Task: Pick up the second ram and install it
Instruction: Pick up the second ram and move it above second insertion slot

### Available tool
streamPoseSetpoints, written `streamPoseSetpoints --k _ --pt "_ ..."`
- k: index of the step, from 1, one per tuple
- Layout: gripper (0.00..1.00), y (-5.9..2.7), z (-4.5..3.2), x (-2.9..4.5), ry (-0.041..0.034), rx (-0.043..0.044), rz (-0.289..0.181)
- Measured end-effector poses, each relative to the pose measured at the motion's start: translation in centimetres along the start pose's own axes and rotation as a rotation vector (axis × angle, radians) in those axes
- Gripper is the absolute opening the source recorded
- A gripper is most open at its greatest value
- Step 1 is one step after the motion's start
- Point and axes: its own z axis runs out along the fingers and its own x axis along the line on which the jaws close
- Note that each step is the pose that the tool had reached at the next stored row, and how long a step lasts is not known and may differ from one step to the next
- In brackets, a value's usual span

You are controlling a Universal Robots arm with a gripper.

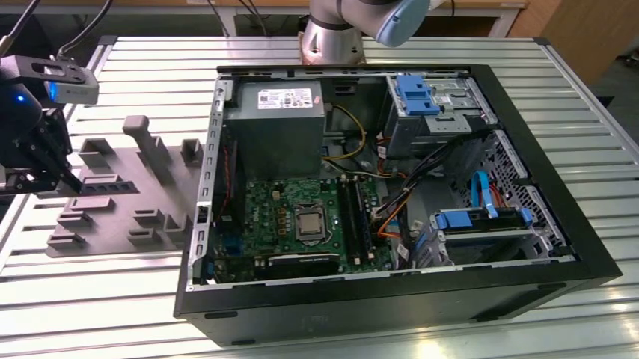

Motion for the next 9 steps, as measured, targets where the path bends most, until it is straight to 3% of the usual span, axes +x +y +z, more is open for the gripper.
streamPoseSetpoints --k 9 --pt "0.14 0.01 -0.60 0.00 0.0000 0.0005 0.000"
